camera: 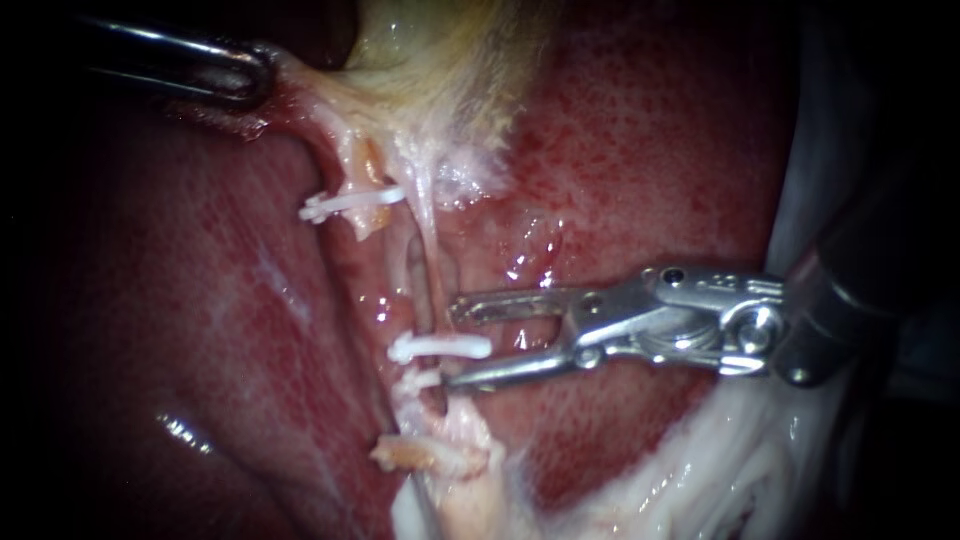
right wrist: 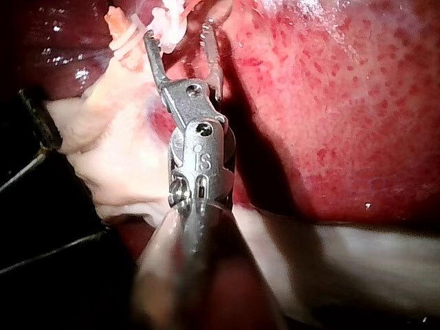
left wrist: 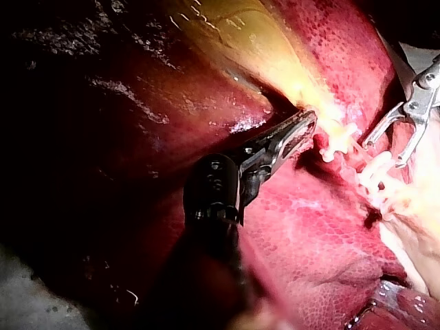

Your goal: Going back second clip right tube

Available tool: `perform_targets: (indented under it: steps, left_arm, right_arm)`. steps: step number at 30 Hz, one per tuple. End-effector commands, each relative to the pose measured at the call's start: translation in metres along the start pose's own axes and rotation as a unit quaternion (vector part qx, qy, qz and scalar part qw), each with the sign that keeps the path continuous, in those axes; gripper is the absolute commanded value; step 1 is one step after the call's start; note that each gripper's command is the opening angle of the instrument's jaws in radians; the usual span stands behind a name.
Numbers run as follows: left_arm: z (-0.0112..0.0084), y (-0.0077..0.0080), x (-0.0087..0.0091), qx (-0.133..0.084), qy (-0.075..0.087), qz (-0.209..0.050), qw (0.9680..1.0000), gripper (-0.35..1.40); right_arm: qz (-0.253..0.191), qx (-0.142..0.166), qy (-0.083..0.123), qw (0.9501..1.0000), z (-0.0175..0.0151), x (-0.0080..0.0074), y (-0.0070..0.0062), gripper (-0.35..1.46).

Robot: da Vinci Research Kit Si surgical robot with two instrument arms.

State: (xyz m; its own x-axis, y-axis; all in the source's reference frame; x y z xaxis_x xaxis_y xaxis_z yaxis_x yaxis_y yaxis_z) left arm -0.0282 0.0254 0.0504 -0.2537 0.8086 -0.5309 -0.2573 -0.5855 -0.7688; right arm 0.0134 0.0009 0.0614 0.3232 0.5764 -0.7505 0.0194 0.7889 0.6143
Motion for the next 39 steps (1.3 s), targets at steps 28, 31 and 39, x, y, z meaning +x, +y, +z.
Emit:
perform_targets:
  steps: [28,31,39]
  left_arm:
    - [0.0056,-0.0022,-0.0048,-0.009,-0.018,0.003,0.9998,-0.35]
    - [0.0062,-0.0027,-0.0051,-0.009,-0.019,0.004,0.9998,-0.35]
    - [0.0062,-0.0028,-0.0051,-0.01,-0.02,0.004,0.9997,-0.35]
  right_arm:
    - [-0.132,-0.026,-0.06,0.9891,-0.0094,0.0009,-0.0008,0.5]
    - [-0.131,-0.026,-0.06,0.9891,-0.0094,0.001,-0.0009,0.5]
    - [-0.137,-0.025,-0.06,0.9885,-0.0095,0.0015,-0.0011,0.5]
